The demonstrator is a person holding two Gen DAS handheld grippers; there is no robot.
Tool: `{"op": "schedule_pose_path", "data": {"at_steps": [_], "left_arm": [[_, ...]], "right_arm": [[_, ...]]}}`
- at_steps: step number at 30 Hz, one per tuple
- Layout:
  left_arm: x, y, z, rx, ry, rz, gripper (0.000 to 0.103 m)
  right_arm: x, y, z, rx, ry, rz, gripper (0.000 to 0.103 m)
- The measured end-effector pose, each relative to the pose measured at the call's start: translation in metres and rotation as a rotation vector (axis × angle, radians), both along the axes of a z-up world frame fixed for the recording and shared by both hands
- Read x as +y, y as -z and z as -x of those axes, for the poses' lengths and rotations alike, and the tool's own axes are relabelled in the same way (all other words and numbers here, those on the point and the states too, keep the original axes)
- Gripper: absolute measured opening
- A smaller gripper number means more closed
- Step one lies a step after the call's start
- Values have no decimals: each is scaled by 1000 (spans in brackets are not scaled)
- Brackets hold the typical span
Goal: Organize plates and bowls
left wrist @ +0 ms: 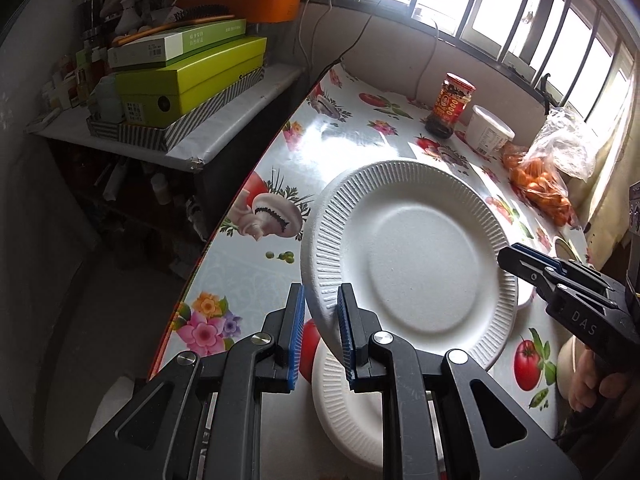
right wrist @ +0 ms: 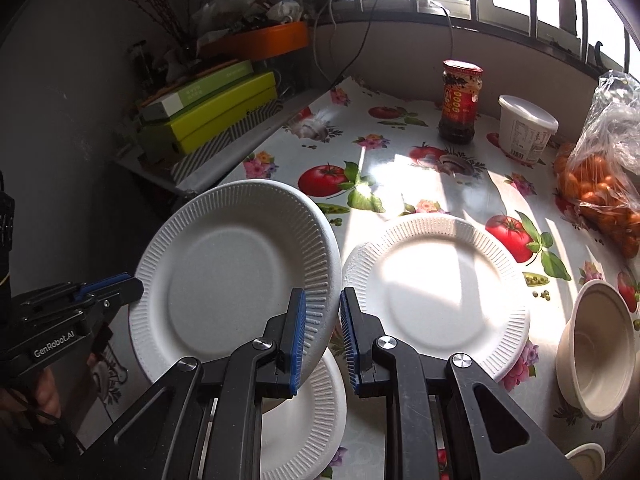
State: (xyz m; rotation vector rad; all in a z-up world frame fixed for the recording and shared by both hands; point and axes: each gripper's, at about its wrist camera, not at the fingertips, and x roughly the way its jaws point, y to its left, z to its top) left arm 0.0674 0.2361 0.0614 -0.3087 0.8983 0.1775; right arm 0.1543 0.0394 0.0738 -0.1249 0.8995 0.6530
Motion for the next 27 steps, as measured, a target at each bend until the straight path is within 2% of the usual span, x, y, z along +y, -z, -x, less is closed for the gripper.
{"op": "schedule_pose_path", "data": {"at_steps": [11,27], "left_arm": [[-19,18,27,37,14,14,18],[-28,36,40,78,20,21,18]], "right_arm": [[-23,18,34,34,21,-9,18],[-33,41,53,85,46,-5,18]]}}
